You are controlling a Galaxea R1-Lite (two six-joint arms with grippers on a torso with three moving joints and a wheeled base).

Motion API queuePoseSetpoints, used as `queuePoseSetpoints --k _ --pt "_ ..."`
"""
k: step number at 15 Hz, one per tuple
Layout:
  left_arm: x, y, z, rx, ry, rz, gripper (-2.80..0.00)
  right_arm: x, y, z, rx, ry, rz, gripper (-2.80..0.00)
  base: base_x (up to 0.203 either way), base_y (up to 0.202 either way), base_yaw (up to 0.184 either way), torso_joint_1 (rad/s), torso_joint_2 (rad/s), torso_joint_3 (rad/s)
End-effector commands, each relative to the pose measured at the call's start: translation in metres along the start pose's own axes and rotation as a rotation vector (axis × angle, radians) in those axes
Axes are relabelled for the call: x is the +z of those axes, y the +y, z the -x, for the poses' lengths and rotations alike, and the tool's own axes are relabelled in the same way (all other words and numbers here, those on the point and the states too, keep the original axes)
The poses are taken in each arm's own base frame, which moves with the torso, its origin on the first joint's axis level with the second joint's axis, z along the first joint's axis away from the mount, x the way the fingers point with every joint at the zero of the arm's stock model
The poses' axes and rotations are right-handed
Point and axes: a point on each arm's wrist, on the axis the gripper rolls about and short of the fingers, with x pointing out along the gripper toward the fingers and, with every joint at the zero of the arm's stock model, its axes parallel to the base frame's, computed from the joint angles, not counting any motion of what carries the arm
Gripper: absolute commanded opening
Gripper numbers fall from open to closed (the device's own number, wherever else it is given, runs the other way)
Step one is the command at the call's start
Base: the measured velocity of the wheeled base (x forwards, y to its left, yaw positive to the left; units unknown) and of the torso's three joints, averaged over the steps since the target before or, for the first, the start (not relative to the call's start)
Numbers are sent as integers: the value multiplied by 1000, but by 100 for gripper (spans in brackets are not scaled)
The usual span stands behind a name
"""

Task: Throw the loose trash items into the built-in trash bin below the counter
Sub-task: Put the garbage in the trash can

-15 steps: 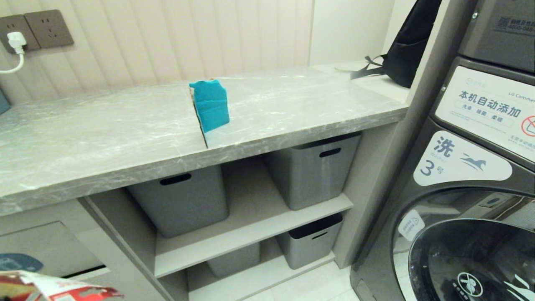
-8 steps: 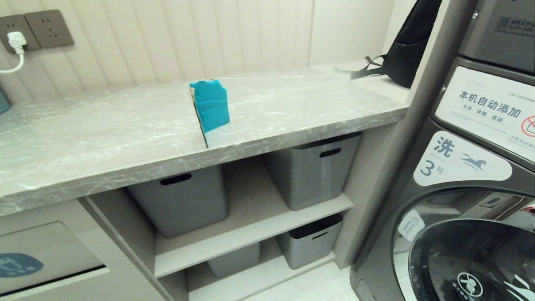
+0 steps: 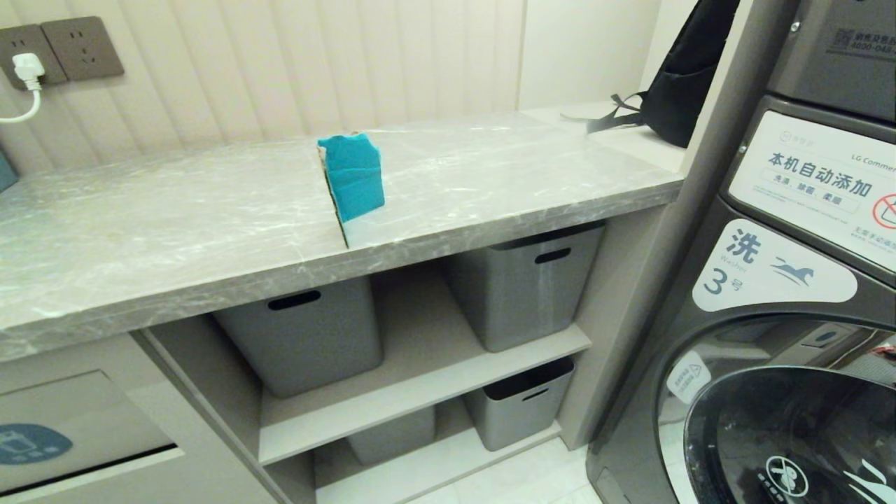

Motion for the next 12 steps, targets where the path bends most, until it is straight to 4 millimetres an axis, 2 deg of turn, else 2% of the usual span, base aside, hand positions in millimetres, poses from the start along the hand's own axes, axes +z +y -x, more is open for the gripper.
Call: queuePoseSetpoints --k 1,12 --pt "-1 0 0 3 -4 3 -280 0 0 0 1 -1 1 -280 0 0 0 0 0 0" --pt "-1 0 0 1 0 7 -280 0 0 0 2 -1 14 -280 0 0 0 0 0 0"
